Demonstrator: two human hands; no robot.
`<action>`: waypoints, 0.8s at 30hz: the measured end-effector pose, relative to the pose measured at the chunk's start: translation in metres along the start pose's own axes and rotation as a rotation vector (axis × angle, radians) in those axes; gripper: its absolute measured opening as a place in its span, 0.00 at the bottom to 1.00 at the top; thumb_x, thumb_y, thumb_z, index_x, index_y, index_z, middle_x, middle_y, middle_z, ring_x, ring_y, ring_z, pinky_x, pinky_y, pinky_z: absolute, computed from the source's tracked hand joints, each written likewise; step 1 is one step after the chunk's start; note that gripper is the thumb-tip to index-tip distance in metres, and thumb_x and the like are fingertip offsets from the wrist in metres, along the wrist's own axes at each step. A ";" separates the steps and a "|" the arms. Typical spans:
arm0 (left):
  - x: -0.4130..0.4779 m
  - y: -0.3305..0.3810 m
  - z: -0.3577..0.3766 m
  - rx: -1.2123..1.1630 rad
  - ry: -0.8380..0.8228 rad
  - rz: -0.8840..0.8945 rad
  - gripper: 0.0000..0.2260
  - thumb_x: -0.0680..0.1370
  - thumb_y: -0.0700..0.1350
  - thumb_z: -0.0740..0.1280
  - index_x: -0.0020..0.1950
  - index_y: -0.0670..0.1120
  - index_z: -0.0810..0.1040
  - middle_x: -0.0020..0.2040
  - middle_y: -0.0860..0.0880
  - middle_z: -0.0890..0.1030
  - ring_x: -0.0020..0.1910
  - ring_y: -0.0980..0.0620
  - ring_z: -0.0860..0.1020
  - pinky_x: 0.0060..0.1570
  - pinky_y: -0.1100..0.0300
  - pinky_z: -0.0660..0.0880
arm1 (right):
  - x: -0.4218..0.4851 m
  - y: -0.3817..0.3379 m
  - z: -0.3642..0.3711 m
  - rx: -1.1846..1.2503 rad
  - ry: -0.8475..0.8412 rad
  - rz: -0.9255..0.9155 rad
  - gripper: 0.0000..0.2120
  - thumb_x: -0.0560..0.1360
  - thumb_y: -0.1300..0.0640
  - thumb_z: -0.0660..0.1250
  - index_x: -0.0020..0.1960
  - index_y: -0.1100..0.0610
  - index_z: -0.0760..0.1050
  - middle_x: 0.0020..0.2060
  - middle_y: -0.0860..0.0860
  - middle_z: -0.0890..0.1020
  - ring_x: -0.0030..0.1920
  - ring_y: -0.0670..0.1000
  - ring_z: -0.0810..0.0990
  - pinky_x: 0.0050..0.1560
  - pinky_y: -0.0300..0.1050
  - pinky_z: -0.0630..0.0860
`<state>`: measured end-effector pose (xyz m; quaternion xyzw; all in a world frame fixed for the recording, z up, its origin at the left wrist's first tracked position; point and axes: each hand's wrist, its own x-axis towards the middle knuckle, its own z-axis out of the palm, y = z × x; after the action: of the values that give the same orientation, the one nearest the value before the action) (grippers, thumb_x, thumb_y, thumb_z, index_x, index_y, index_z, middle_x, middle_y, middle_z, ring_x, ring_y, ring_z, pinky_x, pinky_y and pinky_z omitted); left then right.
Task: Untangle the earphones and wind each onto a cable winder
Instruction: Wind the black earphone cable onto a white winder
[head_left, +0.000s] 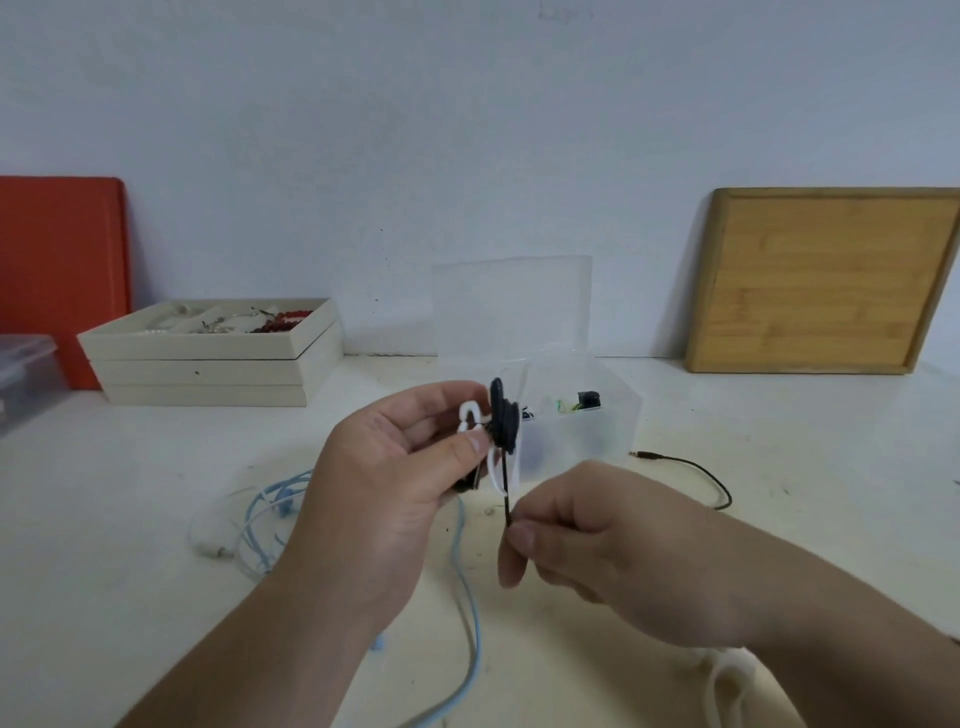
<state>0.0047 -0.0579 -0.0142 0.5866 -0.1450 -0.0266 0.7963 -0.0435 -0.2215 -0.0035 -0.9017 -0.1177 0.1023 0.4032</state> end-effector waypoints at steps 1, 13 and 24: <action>0.001 0.000 -0.001 0.019 0.023 -0.012 0.12 0.73 0.28 0.68 0.51 0.42 0.83 0.45 0.42 0.87 0.39 0.50 0.82 0.39 0.61 0.79 | -0.002 -0.002 -0.001 -0.003 -0.014 -0.027 0.15 0.83 0.52 0.62 0.43 0.55 0.81 0.26 0.44 0.69 0.26 0.42 0.65 0.30 0.35 0.63; 0.001 -0.005 -0.001 0.111 0.049 -0.054 0.11 0.73 0.29 0.69 0.50 0.43 0.84 0.44 0.42 0.87 0.40 0.47 0.83 0.42 0.57 0.80 | -0.011 -0.005 -0.014 0.083 -0.011 -0.185 0.15 0.78 0.48 0.66 0.40 0.56 0.81 0.24 0.44 0.64 0.26 0.45 0.61 0.27 0.37 0.59; -0.006 0.002 0.005 0.181 -0.246 0.000 0.14 0.65 0.33 0.73 0.43 0.50 0.87 0.41 0.46 0.86 0.40 0.52 0.83 0.40 0.63 0.79 | -0.007 0.011 -0.032 0.189 0.678 -0.039 0.12 0.77 0.50 0.69 0.37 0.54 0.82 0.21 0.47 0.65 0.25 0.49 0.60 0.24 0.36 0.58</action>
<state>-0.0030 -0.0603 -0.0120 0.6484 -0.2432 -0.0850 0.7164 -0.0400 -0.2527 0.0099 -0.8407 0.0156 -0.2002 0.5029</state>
